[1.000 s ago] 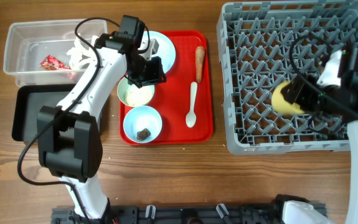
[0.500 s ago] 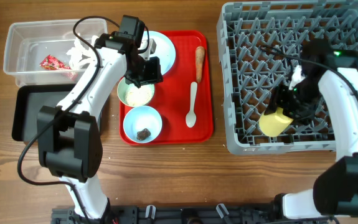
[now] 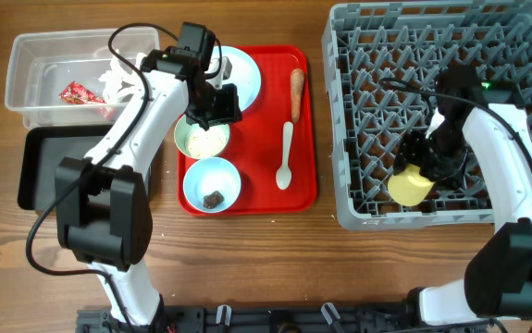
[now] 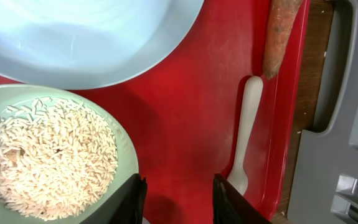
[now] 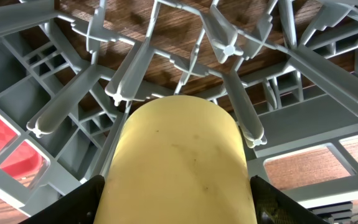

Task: Sort waste into correct bins and load items into the dishwasher rack

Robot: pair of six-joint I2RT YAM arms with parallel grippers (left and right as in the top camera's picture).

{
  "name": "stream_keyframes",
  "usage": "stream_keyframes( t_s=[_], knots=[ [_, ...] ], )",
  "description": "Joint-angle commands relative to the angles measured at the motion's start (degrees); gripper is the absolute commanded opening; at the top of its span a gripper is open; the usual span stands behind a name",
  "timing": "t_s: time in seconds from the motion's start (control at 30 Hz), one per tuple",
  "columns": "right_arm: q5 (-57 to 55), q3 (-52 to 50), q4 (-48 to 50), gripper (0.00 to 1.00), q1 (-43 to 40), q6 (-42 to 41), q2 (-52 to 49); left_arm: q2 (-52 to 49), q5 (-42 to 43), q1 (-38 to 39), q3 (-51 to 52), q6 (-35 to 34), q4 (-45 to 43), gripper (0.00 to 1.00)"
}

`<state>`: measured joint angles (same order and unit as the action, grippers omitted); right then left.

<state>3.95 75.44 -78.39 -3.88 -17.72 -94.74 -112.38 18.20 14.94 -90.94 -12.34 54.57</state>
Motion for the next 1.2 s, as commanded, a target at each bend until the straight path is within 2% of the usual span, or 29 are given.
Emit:
stream_keyframes(
  t_s=[0.0, 0.17, 0.4, 0.53, 0.63, 0.73, 0.83, 0.93, 1.17],
  knots=[
    [-0.9, -0.28, 0.13, 0.74, 0.17, -0.44, -0.57, 1.05, -0.74, -0.26, -0.81, -0.07, -0.17, 0.37],
    [-0.9, -0.28, 0.17, 0.8, 0.17, -0.44, -0.57, 1.05, -0.76, -0.26, -0.81, -0.07, -0.17, 0.37],
    [-0.96, 1.81, 1.62, 0.81, 0.17, 0.22, -0.52, 1.05, -0.76, -0.26, -0.81, -0.09, -0.17, 0.38],
    [-0.96, 9.35, -0.15, 0.81, 0.17, 1.2, -0.11, 1.05, -0.76, -0.26, -0.81, -0.09, -0.17, 0.38],
    [-0.87, 18.84, -3.06, 0.81, 0.17, 1.88, -0.09, 1.05, -0.76, -0.26, -0.81, -0.09, -0.13, 0.39],
    [4.87, 27.65, -3.52, 0.81, 0.17, 5.46, -0.07, 1.05, -0.76, -0.26, -0.81, -0.09, 0.7, 0.41],
    [11.8, 29.9, -2.12, 0.8, 0.52, 8.15, 0.04, 1.05, -0.76, -0.26, -0.81, -0.09, 2.16, 0.42],
    [13.07, 29.88, -1.33, 0.79, 2.99, 8.76, 0.07, 1.18, -2.05, -0.28, -0.81, -0.11, 4.02, 0.42],
    [12.22, 29.88, 5.49, 0.8, 14.53, 8.07, -0.57, 1.49, -6.32, -0.24, -0.81, -0.44, 8.07, 0.41]
  ],
)
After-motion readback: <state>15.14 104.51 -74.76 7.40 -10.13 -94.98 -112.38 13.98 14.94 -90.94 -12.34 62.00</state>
